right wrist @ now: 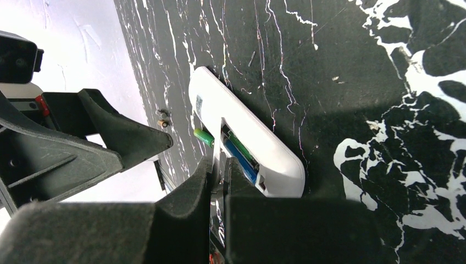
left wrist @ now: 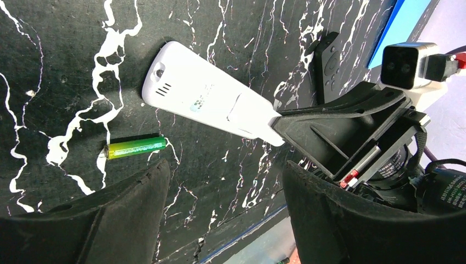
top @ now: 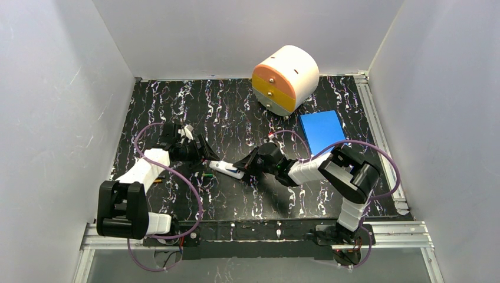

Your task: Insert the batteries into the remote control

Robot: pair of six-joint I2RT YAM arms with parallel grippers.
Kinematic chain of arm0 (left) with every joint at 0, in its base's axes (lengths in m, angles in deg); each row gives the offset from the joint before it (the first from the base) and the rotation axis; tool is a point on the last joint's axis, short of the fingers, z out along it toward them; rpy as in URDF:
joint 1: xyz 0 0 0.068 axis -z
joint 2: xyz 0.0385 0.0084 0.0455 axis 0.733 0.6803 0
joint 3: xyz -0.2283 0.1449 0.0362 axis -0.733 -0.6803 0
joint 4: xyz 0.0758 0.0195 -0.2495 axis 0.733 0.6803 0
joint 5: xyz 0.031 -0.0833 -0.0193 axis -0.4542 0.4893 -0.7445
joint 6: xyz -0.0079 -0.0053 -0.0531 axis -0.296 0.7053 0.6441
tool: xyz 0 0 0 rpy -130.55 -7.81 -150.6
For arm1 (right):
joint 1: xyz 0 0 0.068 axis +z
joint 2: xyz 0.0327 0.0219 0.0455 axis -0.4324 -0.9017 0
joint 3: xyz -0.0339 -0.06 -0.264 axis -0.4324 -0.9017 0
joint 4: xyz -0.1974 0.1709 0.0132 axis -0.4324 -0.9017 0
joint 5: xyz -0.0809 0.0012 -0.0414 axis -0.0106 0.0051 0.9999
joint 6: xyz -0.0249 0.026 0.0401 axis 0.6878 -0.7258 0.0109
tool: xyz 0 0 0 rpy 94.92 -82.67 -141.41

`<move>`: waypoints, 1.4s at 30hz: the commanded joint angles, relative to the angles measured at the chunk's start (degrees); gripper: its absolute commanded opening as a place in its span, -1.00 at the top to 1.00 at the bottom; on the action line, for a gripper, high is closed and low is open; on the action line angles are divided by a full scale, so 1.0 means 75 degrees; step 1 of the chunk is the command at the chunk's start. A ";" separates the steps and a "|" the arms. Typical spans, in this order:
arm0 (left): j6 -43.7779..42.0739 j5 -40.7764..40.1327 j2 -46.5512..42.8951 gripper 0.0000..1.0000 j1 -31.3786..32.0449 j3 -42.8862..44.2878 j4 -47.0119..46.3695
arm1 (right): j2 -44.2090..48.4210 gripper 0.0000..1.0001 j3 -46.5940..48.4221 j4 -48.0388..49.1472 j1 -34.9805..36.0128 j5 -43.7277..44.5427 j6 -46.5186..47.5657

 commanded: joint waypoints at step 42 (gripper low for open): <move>0.0046 0.0162 0.0413 -0.47 0.0003 0.0078 -0.0183 | 0.0744 -0.19 0.0087 -0.1400 0.0206 0.0652 -0.0130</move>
